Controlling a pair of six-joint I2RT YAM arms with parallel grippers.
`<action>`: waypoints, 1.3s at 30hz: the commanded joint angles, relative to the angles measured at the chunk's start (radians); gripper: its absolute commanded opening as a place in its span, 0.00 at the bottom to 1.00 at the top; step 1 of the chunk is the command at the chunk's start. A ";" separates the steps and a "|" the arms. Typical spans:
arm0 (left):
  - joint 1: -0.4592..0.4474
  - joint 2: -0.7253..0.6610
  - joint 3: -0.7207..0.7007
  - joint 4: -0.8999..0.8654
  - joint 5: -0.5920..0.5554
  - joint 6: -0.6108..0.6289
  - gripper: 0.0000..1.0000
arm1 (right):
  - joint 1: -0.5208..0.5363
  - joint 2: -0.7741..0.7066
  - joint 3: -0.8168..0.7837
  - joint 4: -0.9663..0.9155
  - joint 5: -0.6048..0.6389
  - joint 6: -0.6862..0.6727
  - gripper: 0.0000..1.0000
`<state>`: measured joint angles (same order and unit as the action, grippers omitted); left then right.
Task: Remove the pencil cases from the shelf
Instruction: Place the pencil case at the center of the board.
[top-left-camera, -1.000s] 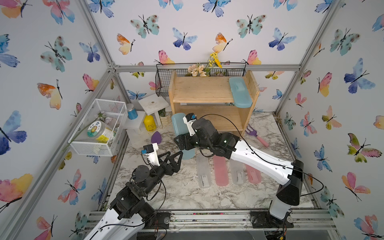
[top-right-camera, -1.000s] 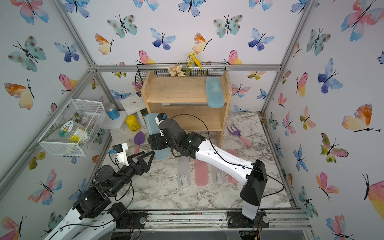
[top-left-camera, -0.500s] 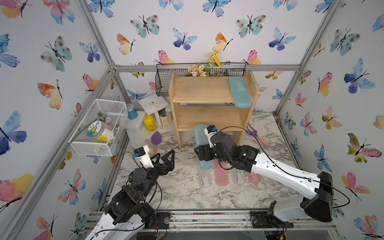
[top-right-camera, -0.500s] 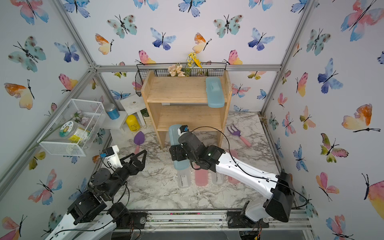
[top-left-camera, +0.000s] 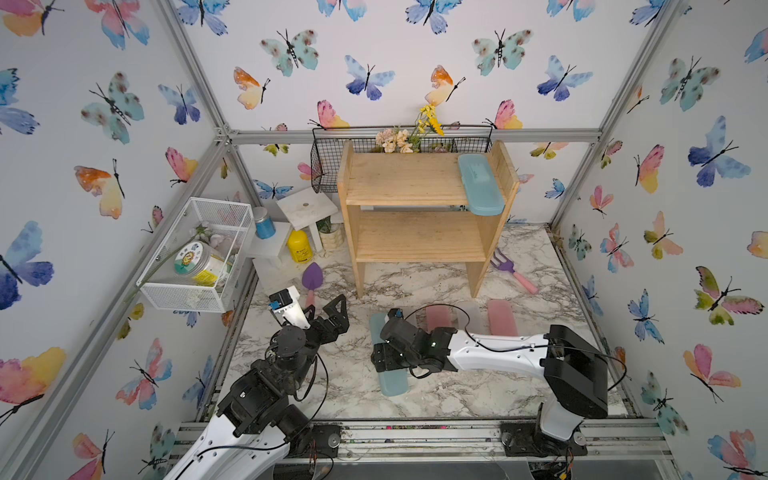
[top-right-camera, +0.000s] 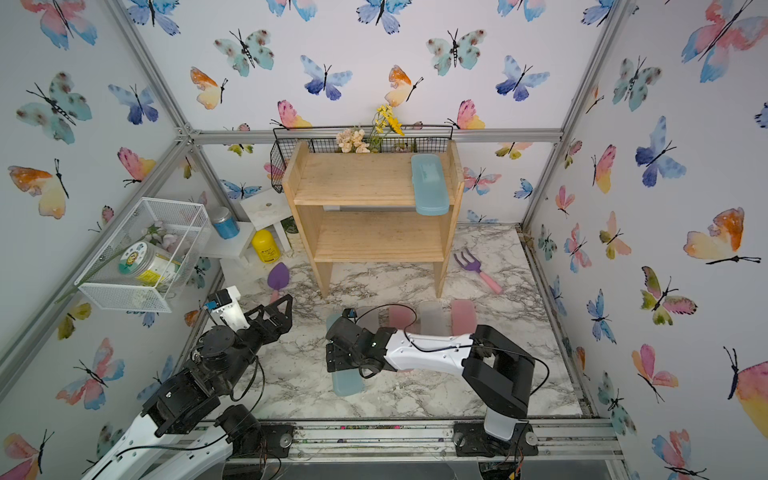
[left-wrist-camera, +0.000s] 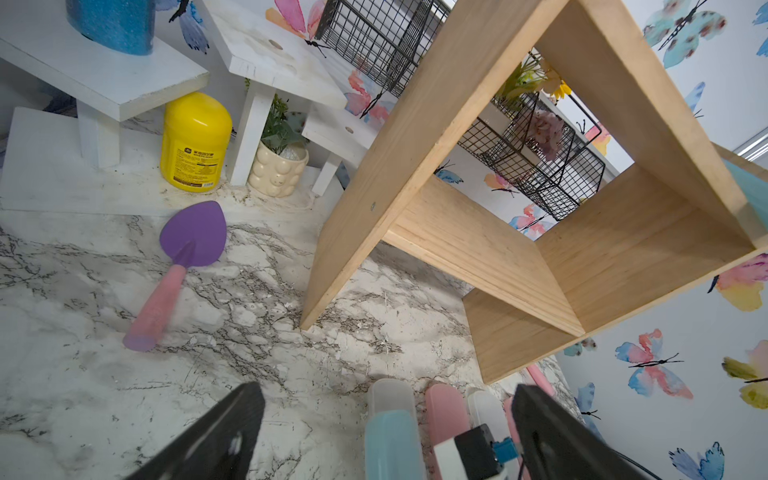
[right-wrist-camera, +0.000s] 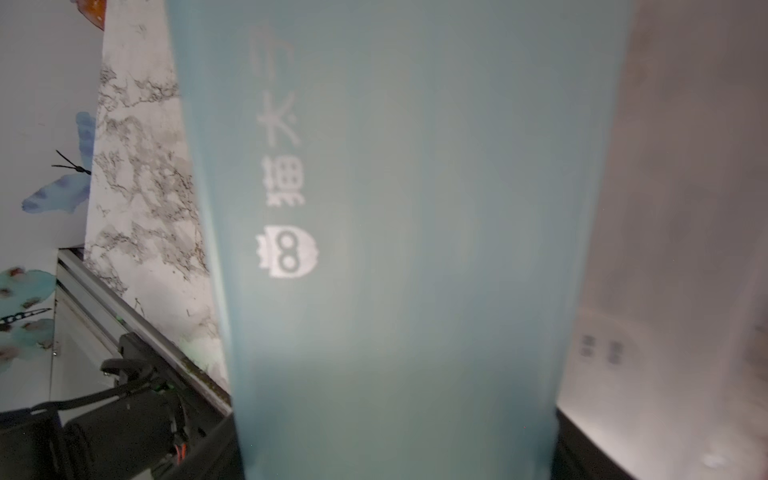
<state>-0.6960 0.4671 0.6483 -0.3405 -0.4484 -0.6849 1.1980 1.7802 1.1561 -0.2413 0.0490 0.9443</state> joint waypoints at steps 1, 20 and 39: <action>-0.002 -0.001 -0.009 -0.005 -0.020 -0.008 0.99 | -0.002 0.077 0.071 0.048 -0.013 0.073 0.58; -0.002 -0.050 -0.061 -0.014 -0.038 -0.011 0.99 | -0.036 0.326 0.298 -0.078 0.068 0.060 0.64; -0.002 -0.035 -0.053 -0.010 -0.035 -0.018 0.99 | -0.078 0.310 0.296 -0.079 0.099 0.005 0.90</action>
<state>-0.6960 0.4282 0.5907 -0.3519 -0.4549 -0.7002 1.1191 2.0930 1.4502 -0.3054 0.1165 0.9703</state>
